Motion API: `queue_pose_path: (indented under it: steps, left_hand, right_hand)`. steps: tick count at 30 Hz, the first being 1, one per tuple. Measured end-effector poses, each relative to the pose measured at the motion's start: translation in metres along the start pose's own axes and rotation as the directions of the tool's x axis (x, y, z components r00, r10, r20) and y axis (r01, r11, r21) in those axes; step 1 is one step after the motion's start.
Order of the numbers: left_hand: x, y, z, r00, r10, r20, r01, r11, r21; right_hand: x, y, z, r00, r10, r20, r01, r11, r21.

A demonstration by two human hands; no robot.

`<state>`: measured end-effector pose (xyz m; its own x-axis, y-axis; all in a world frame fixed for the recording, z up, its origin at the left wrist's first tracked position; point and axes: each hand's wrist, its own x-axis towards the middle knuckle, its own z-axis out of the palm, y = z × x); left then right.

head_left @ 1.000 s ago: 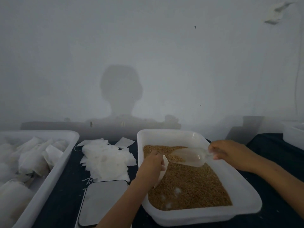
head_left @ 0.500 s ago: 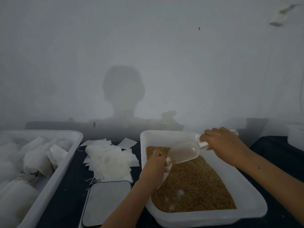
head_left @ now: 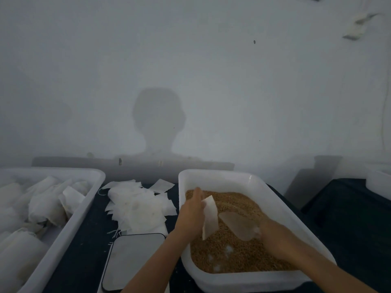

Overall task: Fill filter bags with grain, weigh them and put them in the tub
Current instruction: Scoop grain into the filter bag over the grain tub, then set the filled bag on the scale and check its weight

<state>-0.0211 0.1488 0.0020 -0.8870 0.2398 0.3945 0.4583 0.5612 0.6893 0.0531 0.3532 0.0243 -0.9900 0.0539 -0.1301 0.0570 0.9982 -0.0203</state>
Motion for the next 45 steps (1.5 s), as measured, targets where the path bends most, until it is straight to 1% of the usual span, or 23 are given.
queue_pose_path:
  steps: [2,5,8,10,11,12,13,14,15,16,17,18,20,22,24,27,30,32,35,38,41,43,45]
  left_hand:
    - [-0.002,0.004,-0.007,0.999,-0.045,-0.010,0.041,0.975,-0.217]
    - [-0.007,0.007,-0.021,0.995,-0.100,-0.005,0.085,0.877,-0.472]
    - [-0.014,0.008,-0.035,0.993,-0.122,0.010,0.108,0.843,-0.527]
    - [-0.018,0.011,-0.045,0.996,-0.086,0.014,0.079,0.837,-0.541]
    - [-0.021,0.012,-0.051,0.998,-0.060,0.014,0.058,0.832,-0.551]
    - [-0.023,0.012,-0.058,0.999,-0.039,0.009,0.038,0.830,-0.556]
    - [-0.025,0.013,-0.063,1.000,-0.022,-0.001,0.018,0.829,-0.559]
    - [-0.028,0.014,-0.069,1.000,-0.012,-0.012,0.003,0.826,-0.563]
    - [-0.030,0.014,-0.073,1.000,-0.011,-0.026,-0.006,0.820,-0.573]
    - [-0.031,0.016,-0.077,0.999,-0.019,-0.039,-0.007,0.812,-0.584]
    - [-0.033,0.017,-0.081,0.998,-0.028,-0.058,-0.012,0.802,-0.597]
    - [-0.035,0.018,-0.085,0.996,-0.035,-0.080,-0.022,0.787,-0.616]
    - [-0.039,0.018,-0.093,0.991,-0.045,-0.123,-0.047,0.755,-0.654]
    - [-0.044,0.015,-0.103,0.985,-0.057,-0.160,-0.065,0.746,-0.663]
    - [-0.050,0.009,-0.111,0.980,-0.076,-0.184,-0.066,0.750,-0.658]
    - [-0.062,-0.003,-0.124,0.966,-0.130,-0.222,-0.033,0.794,-0.607]
    - [-0.074,-0.023,-0.134,0.976,-0.157,-0.152,0.032,0.793,-0.609]
    - [-0.083,-0.036,-0.137,0.971,-0.204,-0.125,0.105,0.832,-0.544]
    - [-0.094,-0.057,-0.137,0.943,-0.257,-0.210,0.166,0.913,-0.372]
    - [-0.100,-0.074,-0.132,0.918,-0.316,-0.240,0.234,0.920,-0.315]
    - [-0.104,-0.084,-0.122,0.912,-0.343,-0.223,0.294,0.928,-0.228]
    - [-0.105,-0.089,-0.114,0.908,-0.351,-0.231,0.308,0.930,-0.201]
    - [-0.105,-0.094,-0.108,0.903,-0.348,-0.251,0.317,0.936,-0.155]
  right_hand:
    - [0.002,-0.007,0.008,1.000,0.004,0.018,-0.004,1.000,-0.004]
    - [0.008,-0.015,0.020,1.000,0.022,0.013,-0.021,0.999,-0.043]
    - [0.008,-0.024,0.024,1.000,0.019,0.013,-0.017,0.994,-0.111]
    - [0.008,-0.030,0.018,1.000,-0.004,0.004,0.004,0.994,-0.112]
    - [0.008,-0.035,0.011,0.999,-0.029,-0.037,0.026,0.998,-0.058]
    - [0.007,-0.041,0.004,0.992,-0.056,-0.113,0.062,0.997,0.049]
    - [0.005,-0.049,-0.005,0.977,-0.069,-0.203,0.113,0.970,0.216]
    - [0.000,-0.058,-0.014,0.954,-0.068,-0.291,0.188,0.893,0.409]
    - [-0.006,-0.071,-0.024,0.933,-0.071,-0.352,0.279,0.758,0.589]
    - [-0.012,-0.083,-0.033,0.921,-0.100,-0.377,0.360,0.589,0.723]
    - [-0.016,-0.096,-0.038,0.915,-0.142,-0.378,0.401,0.435,0.806]
    - [-0.018,-0.107,-0.041,0.916,-0.168,-0.365,0.402,0.334,0.853]
    - [-0.018,-0.128,-0.043,0.924,-0.167,-0.343,0.377,0.261,0.889]
    - [-0.018,-0.145,-0.044,0.930,-0.134,-0.342,0.366,0.259,0.894]
    - [-0.017,-0.159,-0.043,0.925,-0.109,-0.363,0.379,0.303,0.874]
    - [-0.016,-0.181,-0.038,0.919,-0.083,-0.385,0.389,0.339,0.857]
    - [-0.016,-0.201,-0.030,0.908,-0.070,-0.413,0.409,0.364,0.837]
    - [-0.015,-0.212,-0.021,0.887,-0.067,-0.457,0.440,0.425,0.791]
    - [-0.010,-0.229,-0.001,0.894,-0.034,-0.448,0.406,0.486,0.774]
    - [-0.002,-0.242,0.022,0.902,-0.001,-0.432,0.361,0.549,0.754]
    - [0.004,-0.245,0.043,0.903,0.055,-0.425,0.304,0.616,0.726]
    - [0.005,-0.244,0.053,0.900,0.083,-0.428,0.289,0.623,0.727]
    - [0.006,-0.242,0.061,0.888,0.080,-0.452,0.317,0.606,0.730]
